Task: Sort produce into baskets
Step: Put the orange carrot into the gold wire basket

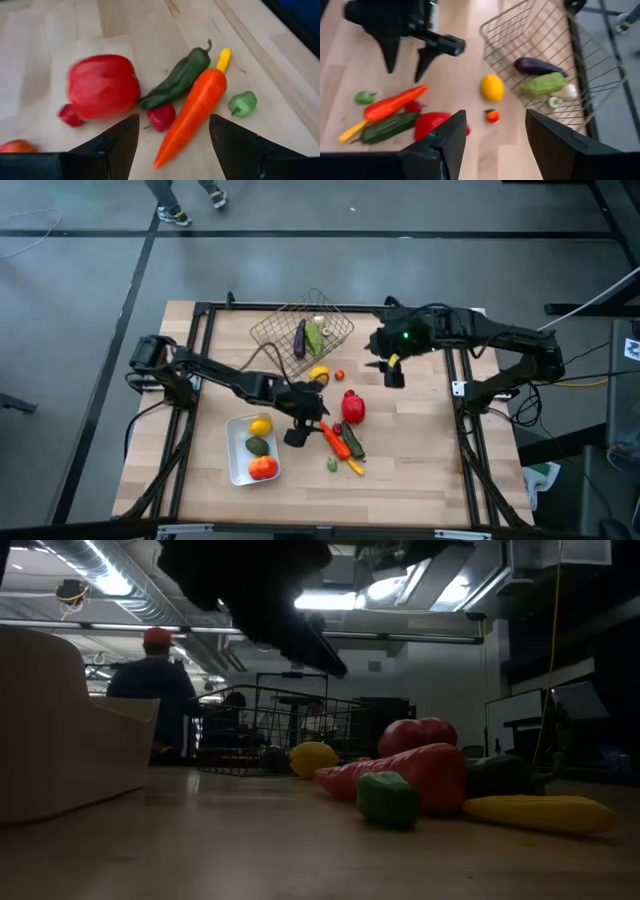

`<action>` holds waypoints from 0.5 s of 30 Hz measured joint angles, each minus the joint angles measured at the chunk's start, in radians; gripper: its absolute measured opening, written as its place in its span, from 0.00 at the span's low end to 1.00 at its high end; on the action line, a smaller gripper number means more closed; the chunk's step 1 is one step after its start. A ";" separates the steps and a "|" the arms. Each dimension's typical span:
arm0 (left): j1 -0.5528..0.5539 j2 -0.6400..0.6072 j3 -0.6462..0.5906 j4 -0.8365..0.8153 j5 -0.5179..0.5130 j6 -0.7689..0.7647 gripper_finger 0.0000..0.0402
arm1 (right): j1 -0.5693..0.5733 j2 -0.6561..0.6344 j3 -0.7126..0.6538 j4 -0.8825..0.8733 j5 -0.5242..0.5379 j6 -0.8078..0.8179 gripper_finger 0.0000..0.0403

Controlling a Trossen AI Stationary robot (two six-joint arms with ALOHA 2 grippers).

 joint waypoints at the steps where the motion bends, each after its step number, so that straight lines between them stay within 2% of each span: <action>1: -0.003 0.019 0.000 0.021 0.000 0.000 0.59 | 0.017 0.000 0.000 -0.010 0.000 0.010 0.50; 9: -0.004 0.106 0.000 0.072 0.000 -0.001 0.59 | 0.135 0.000 0.000 -0.046 0.004 0.063 0.50; 15: -0.004 0.153 0.000 0.080 0.000 0.004 0.59 | 0.205 0.001 0.000 -0.046 0.060 0.126 0.50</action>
